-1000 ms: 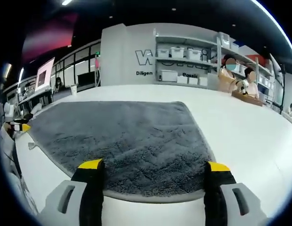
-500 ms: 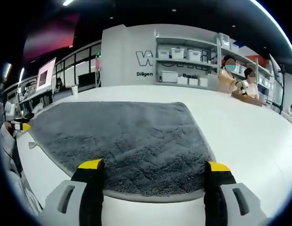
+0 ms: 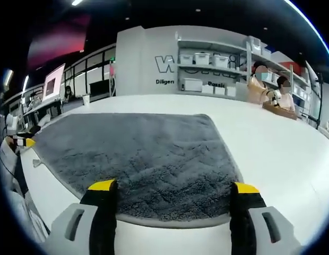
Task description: Open the folded towel by lifting each exposed corner and separating the folded layers until the towel lies flat within the target outline without major curled edges
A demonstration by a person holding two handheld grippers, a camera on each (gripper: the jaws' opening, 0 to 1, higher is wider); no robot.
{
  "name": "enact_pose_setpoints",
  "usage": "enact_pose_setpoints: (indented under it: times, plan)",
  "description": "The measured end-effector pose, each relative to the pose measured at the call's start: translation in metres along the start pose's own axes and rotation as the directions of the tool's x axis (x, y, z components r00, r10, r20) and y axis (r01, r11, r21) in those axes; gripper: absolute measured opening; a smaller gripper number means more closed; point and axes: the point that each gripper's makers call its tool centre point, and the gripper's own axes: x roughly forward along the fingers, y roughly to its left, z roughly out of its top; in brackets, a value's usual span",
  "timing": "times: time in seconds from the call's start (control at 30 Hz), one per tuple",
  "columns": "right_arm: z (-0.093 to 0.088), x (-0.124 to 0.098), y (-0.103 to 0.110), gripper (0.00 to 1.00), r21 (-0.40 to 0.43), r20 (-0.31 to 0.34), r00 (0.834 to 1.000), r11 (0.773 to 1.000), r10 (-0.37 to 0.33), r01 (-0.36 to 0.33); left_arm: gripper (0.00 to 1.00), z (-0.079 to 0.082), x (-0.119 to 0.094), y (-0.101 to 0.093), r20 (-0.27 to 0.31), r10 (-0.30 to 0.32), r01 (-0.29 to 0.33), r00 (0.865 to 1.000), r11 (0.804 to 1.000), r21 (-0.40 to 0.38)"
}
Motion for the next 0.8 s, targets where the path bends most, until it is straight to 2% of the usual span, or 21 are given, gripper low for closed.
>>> enact_pose_setpoints:
  times: [0.8]
  plan:
    - [-0.0026,-0.0044,0.0014,0.87,-0.008,-0.021,1.0,1.0,0.015,-0.015,0.99,-0.0029,-0.0053,-0.0018,-0.011,-0.01,0.01,1.0,1.0,0.005]
